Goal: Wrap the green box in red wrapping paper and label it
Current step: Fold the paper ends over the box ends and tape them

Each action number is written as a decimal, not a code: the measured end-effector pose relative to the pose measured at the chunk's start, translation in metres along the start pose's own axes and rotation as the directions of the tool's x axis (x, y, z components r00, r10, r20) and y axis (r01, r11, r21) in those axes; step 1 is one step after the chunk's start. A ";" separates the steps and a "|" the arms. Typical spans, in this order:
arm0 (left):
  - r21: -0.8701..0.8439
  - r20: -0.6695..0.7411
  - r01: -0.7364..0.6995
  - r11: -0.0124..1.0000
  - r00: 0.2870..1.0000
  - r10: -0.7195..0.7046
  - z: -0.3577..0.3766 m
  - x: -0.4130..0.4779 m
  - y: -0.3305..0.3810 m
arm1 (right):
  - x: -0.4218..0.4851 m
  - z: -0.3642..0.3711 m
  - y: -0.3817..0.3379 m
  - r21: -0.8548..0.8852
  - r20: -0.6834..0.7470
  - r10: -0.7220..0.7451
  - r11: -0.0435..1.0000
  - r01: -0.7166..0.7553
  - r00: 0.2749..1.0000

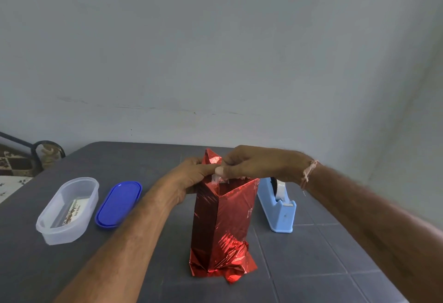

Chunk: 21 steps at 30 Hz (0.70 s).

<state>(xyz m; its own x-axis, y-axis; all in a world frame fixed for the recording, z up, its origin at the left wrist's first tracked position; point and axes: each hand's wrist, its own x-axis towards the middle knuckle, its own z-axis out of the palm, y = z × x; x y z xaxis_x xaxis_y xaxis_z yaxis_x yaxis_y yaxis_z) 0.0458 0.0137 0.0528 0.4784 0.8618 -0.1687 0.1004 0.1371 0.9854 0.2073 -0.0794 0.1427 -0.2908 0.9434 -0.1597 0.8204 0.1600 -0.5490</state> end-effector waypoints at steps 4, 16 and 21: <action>-0.024 0.025 -0.004 1.000 1.000 0.005 0.000 -0.001 0.000 | 0.003 0.004 -0.003 -0.031 -0.009 0.015 0.999 -0.016 1.000; 0.023 0.051 -0.036 0.999 0.998 0.035 -0.002 0.001 -0.001 | 0.008 0.006 -0.016 -0.322 -0.005 0.002 0.947 -0.004 1.000; 0.002 0.049 -0.030 1.000 0.998 0.030 0.000 -0.002 0.001 | 0.008 0.003 -0.015 -0.326 0.028 0.005 0.945 0.004 1.000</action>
<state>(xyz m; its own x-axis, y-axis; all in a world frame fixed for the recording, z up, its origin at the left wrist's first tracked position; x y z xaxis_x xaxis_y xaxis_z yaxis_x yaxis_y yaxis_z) 0.0443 0.0119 0.0538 0.5234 0.8405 -0.1402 0.0882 0.1102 0.9900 0.1913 -0.0750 0.1473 -0.3001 0.9358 -0.1849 0.9349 0.2500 -0.2520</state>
